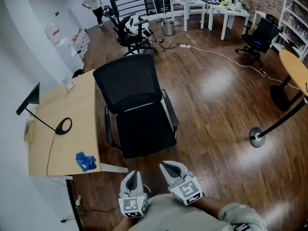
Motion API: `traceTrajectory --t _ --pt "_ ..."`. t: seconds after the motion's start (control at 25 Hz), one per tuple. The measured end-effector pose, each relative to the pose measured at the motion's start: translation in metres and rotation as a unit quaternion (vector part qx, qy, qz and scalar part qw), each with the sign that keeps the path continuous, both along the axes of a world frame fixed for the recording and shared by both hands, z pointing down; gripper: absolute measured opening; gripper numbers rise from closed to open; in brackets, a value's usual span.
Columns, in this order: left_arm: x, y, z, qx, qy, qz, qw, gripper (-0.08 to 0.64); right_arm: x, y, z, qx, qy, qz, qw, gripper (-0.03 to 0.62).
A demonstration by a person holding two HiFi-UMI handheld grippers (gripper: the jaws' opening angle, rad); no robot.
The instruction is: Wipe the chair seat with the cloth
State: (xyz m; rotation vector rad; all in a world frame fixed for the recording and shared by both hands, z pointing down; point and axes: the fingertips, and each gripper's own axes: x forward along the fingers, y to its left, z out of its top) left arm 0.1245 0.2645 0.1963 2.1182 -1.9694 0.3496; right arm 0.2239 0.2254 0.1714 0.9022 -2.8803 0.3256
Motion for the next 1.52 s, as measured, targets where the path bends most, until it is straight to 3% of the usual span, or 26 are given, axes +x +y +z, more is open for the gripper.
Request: traceTrajectory --t 0.16,0.4,0.92,1.52 --pt "0.001 0.014 -0.011 0.012 -0.004 -0.023 0.9997 0.005 0.009 0.022 -0.006 0.012 -0.012 -0.004 1.0 0.0" --pt "-0.004 0.029 -0.033 0.056 -0.023 -0.013 0.9981 0.005 0.004 0.044 -0.012 0.034 0.003 0.012 0.999 0.0" --pt "-0.033 0.062 -0.023 0.051 -0.008 0.028 0.9983 0.005 -0.039 0.091 -0.004 0.024 0.041 0.001 0.999 0.0" --pt "-0.035 0.069 -0.019 0.049 0.004 0.046 0.9977 0.005 -0.042 0.097 0.008 -0.015 0.047 0.017 0.999 0.0"
